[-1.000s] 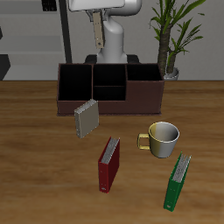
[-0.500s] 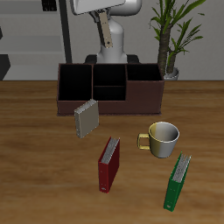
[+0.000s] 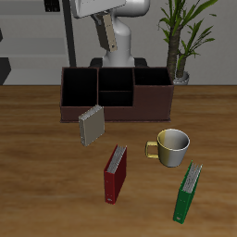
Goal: Place the right yellow book into the back desk caddy's back compartment
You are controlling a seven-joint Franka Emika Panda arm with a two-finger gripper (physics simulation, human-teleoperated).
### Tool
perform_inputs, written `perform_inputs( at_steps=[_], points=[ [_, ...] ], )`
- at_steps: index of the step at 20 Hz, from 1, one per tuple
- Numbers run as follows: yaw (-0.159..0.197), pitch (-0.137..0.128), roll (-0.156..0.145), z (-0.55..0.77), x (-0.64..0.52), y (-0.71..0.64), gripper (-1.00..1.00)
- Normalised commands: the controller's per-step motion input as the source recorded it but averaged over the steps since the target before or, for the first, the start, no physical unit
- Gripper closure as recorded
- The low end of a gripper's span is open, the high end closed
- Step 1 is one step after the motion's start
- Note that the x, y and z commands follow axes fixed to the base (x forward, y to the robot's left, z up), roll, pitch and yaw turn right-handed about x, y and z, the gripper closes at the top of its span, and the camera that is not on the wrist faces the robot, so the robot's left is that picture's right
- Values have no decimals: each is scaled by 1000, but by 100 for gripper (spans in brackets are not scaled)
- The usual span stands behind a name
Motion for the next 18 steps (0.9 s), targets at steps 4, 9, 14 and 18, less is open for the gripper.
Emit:
perform_inputs(
  at_steps=[4,9,14,18],
  points=[
    [155,10,8,1,-1,-12,100],
    [126,13,-15,20,29,-54,100],
    [132,8,3,-14,-59,75,100],
    [129,4,-5,3,-22,123,100]
  ],
)
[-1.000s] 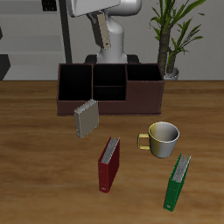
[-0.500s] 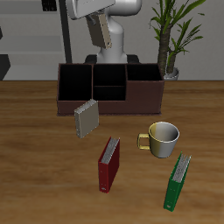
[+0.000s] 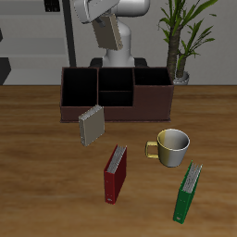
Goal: Place the right yellow book into the back desk caddy's back compartment
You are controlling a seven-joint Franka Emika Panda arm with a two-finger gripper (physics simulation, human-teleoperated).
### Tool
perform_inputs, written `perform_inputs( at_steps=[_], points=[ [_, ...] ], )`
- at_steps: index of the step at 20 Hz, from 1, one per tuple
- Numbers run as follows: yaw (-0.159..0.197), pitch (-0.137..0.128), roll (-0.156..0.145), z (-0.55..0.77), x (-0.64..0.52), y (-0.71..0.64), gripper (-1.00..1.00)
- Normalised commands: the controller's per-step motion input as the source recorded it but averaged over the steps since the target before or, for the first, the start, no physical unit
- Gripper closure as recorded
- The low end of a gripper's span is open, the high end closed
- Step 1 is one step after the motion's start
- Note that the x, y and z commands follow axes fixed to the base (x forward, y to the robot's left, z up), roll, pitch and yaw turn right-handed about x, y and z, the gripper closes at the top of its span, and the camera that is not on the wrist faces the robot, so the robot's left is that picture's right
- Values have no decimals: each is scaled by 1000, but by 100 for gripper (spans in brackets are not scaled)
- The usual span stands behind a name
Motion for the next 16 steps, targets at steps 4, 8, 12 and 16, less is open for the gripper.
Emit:
perform_inputs(
  at_steps=[4,8,12,16],
  points=[
    [102,18,23,-42,0,177,100],
    [112,7,6,-74,53,111,100],
    [115,37,-3,-215,13,111,100],
    [94,58,2,-200,-36,95,100]
  ],
)
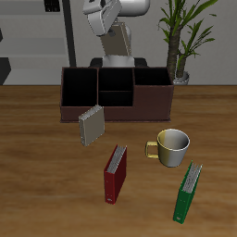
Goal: Place the right yellow book into the back desk caddy's back compartment
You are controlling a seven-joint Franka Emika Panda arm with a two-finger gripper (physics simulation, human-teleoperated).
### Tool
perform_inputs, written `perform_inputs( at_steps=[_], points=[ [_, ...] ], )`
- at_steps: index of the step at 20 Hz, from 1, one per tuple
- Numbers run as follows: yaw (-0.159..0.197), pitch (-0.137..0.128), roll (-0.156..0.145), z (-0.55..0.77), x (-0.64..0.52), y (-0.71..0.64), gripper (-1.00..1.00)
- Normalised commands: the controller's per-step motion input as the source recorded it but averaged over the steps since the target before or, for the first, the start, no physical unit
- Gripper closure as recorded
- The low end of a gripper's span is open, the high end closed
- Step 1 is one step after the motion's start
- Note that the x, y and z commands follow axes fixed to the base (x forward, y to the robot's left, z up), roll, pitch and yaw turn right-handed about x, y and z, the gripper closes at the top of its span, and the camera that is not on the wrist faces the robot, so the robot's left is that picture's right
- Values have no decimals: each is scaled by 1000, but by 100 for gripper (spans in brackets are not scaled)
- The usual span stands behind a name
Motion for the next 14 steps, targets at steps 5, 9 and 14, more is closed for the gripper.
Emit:
perform_inputs(
  at_steps=[5,9,14],
  points=[
    [90,10,9,-46,-14,82,100],
    [133,-4,-4,-16,-47,41,100],
    [111,14,-1,-27,9,32,100]
  ],
)
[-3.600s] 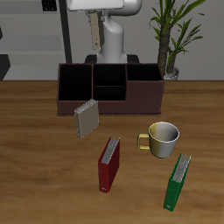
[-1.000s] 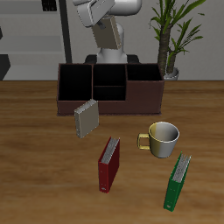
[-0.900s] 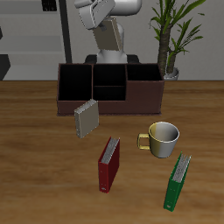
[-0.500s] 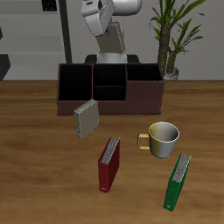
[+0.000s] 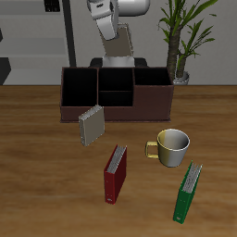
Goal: Place the right yellow book into the back desk caddy's back compartment
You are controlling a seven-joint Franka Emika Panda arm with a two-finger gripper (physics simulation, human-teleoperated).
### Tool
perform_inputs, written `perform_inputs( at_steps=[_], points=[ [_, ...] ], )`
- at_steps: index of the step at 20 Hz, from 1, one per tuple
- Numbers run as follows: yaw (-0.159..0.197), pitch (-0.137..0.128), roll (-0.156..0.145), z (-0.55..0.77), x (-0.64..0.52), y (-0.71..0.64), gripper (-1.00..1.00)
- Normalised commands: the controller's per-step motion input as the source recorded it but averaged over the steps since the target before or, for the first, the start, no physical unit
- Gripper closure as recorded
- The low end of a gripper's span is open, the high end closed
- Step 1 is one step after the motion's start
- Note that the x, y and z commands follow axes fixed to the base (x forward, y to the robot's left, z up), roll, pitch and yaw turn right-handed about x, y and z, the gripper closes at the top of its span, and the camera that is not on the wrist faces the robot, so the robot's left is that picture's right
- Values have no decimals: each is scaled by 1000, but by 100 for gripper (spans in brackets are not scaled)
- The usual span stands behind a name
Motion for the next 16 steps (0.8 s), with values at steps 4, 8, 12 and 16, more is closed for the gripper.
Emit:
perform_inputs(
  at_steps=[4,8,12,16],
  points=[
    [165,-19,-30,-1,77,-83,100],
    [73,-2,-23,-9,49,-60,100],
    [54,-18,-24,19,24,-42,100],
    [86,-3,-16,-50,54,-28,100]
  ],
)
